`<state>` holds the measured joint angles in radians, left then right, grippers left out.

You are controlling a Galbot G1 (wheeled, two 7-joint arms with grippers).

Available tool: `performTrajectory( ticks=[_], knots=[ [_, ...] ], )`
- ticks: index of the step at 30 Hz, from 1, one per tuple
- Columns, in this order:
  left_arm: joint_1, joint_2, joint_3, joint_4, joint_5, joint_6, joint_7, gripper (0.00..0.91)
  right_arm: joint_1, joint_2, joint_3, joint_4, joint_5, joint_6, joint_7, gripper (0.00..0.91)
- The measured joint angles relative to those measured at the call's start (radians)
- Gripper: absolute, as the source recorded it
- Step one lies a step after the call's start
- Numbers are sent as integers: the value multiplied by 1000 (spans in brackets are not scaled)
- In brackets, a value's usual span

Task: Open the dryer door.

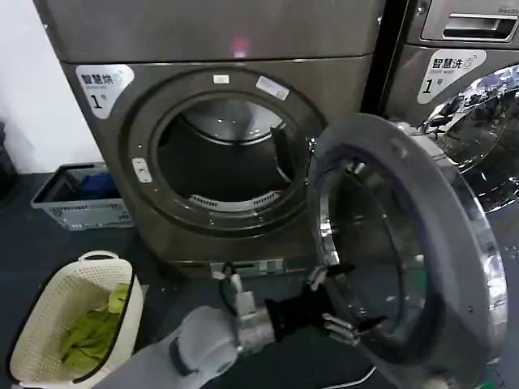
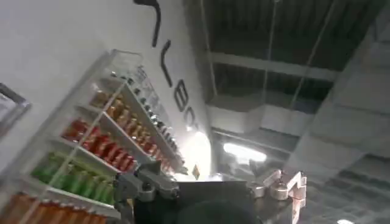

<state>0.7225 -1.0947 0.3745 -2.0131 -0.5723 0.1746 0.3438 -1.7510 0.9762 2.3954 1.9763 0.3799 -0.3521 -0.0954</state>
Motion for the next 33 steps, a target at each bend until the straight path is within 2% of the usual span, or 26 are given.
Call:
performTrajectory(
  ticks=[11,33],
  knots=[
    [-132,-99,104,129,-28,-9,-14,907,-46,-3,89,-18,6,10,-9,907],
    [-217,-274,123,314,-4,-19,-26,907,-81,13,199,-51,-51,-5,7,907]
  ],
)
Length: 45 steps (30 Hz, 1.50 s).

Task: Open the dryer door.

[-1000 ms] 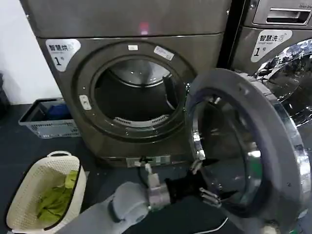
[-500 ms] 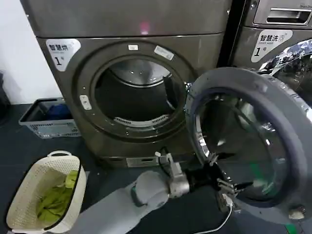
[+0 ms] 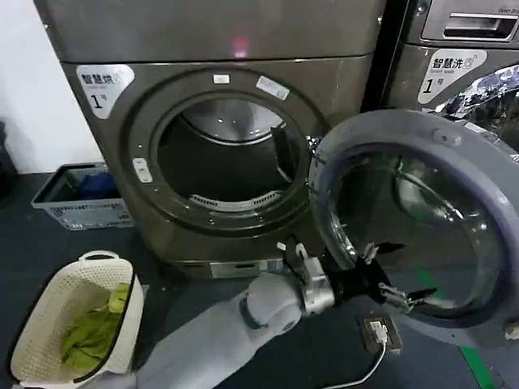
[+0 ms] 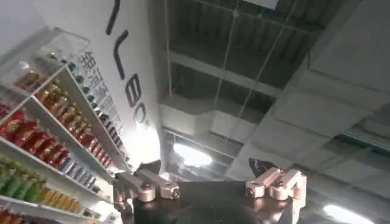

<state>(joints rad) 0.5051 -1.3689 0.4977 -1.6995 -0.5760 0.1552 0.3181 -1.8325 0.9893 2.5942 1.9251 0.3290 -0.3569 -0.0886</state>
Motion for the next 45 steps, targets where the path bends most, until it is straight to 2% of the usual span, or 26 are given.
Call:
performTrajectory(
  ticks=[29,45],
  knots=[
    [-88,-128,-3,165,-1,-16,-41,907,-19,-8,35,-26,-11,2,3,907],
    [-93,-123,-8,165,-12,-19,-52,907,-24,-12,41,-29,-15,4,1,907]
  ],
)
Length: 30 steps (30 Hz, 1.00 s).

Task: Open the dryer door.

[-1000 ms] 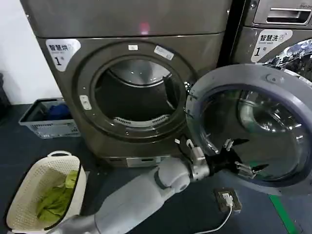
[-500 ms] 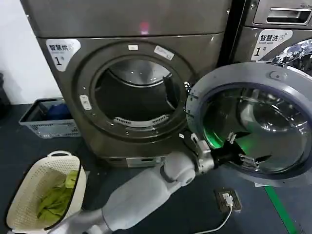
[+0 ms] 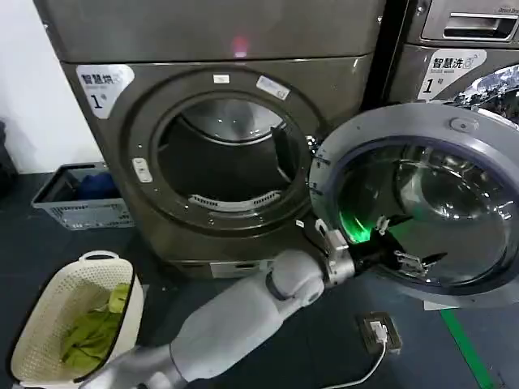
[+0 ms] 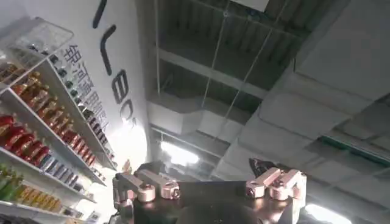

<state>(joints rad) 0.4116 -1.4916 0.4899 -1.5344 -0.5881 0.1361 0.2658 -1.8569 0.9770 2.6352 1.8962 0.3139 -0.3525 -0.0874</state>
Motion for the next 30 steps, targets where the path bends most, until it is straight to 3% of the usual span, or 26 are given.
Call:
performTrajectory(
  ticks=[30],
  knots=[
    [57,227,-20,-231,-75,-48,2,907,3,-17,4,-10,-4,7,-1,907]
  ],
)
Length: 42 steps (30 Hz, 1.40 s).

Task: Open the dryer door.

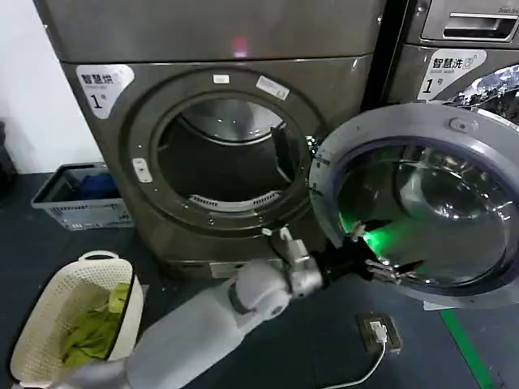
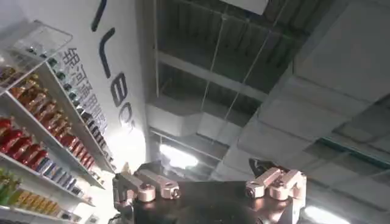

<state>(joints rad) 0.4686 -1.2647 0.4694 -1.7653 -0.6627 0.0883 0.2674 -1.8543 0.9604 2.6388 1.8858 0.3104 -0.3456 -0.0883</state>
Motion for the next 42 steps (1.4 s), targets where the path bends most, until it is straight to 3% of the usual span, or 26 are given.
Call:
performTrajectory(
  ticks=[13,19,33,42],
  knots=[
    [0,191,-7,-132,83,-116,-71,907,2,-14,1,-5,-1,6,-3,907],
    [-17,319,5,-178,108,-121,-88,907,2,-23,12,-10,-18,21,-3,907],
    [-50,707,99,-246,167,-67,-81,907,-2,-28,45,-35,-83,64,3,907],
    [-14,960,77,-284,145,30,-108,907,0,-35,62,-55,-98,70,6,907]
  ],
)
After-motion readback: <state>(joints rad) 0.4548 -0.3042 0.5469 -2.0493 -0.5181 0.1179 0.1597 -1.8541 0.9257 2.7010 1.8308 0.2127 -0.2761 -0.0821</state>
